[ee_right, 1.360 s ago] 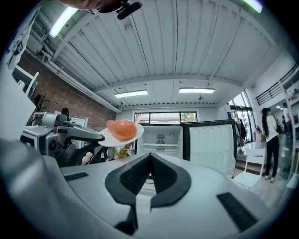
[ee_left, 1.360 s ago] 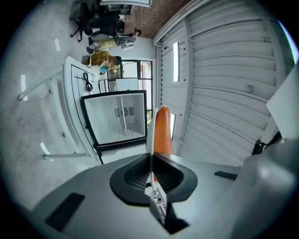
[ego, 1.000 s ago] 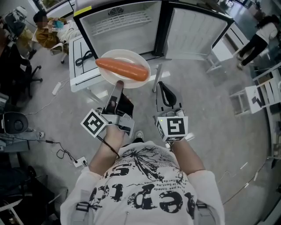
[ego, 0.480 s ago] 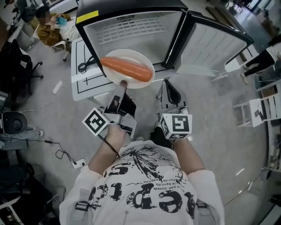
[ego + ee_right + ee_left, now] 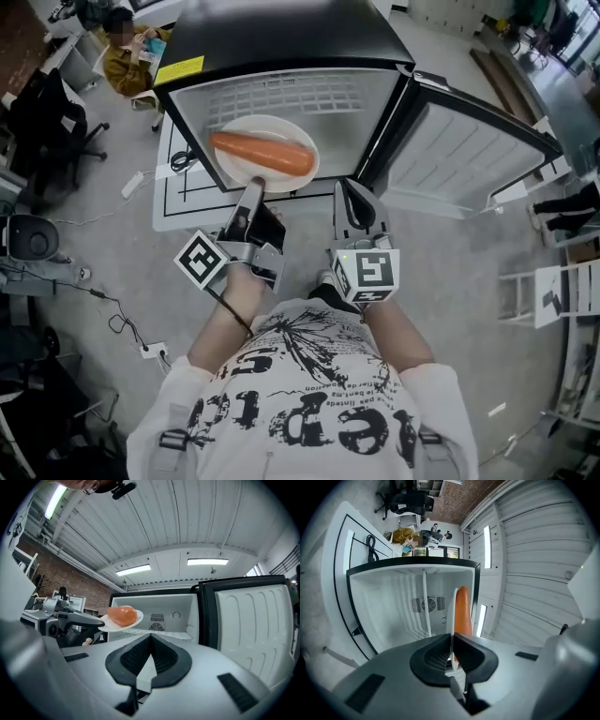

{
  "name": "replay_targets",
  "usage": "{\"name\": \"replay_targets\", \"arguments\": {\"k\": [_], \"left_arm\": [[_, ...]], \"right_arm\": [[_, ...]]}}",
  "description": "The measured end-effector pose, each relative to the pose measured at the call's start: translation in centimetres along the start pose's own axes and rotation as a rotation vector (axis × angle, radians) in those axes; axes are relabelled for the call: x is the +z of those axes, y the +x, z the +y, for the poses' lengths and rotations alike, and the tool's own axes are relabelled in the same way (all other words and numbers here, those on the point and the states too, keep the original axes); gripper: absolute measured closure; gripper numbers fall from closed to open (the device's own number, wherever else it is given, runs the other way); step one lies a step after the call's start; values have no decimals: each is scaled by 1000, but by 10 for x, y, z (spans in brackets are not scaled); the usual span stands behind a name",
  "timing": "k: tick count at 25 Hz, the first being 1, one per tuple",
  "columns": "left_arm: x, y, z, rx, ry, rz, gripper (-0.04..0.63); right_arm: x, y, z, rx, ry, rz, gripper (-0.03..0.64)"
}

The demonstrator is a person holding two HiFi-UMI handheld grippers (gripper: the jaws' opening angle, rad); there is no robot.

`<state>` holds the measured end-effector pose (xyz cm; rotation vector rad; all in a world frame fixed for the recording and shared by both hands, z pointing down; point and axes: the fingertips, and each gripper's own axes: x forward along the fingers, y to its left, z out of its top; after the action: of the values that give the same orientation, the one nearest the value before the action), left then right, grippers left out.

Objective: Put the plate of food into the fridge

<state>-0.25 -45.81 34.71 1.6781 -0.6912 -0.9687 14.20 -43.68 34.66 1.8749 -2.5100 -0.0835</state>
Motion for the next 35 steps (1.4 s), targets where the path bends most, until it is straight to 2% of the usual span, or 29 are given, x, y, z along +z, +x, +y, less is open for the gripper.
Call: {"name": "replay_targets", "arguments": {"k": [11,21,26,32,35], "left_arm": [[-2,65,23,54,34,-158,571],[-2,87,44,112,40,-252,571],[8,90,53,150,40,-272,571],[32,103,72,182,-33,-272,571],[41,111,79,189,-41,-271,571]], "right_arm": [[-6,56,-43,188,6,-12,615],[-31,89,-51,326,39,19,617],[-37,95,-43,357,31,35,615],[-46,126,-38,337,21,68,615],[-51,137,-38,335,16,79,615]]}}
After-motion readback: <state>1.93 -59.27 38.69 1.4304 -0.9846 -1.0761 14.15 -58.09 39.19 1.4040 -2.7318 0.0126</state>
